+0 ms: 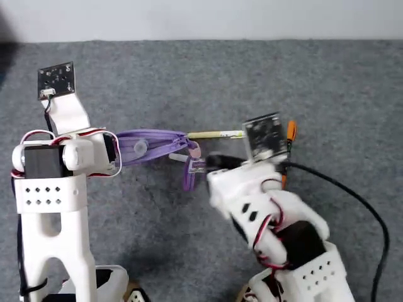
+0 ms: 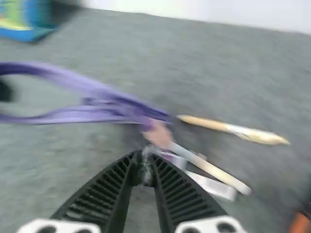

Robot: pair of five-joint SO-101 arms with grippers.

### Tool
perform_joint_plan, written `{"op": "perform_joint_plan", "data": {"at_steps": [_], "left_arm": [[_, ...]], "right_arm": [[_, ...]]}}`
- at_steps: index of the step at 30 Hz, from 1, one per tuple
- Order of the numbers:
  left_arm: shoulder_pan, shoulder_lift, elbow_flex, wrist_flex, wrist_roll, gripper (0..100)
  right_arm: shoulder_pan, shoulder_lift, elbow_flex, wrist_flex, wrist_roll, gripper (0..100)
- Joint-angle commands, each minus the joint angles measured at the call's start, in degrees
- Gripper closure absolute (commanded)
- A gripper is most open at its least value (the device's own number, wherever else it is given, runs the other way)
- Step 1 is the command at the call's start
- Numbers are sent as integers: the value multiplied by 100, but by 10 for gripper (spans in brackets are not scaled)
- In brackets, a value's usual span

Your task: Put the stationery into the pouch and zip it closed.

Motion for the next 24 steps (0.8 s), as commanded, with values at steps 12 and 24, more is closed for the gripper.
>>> {"op": "perform_joint_plan", "data": {"at_steps": [12,24], "left_arm": [[-26,53,-268,26,62,985],[-26,9,-259,26,62,985]], "right_arm": [[2695,3099,-888,-101,62,908],[2976,6484,-3560,409,422,775]]}}
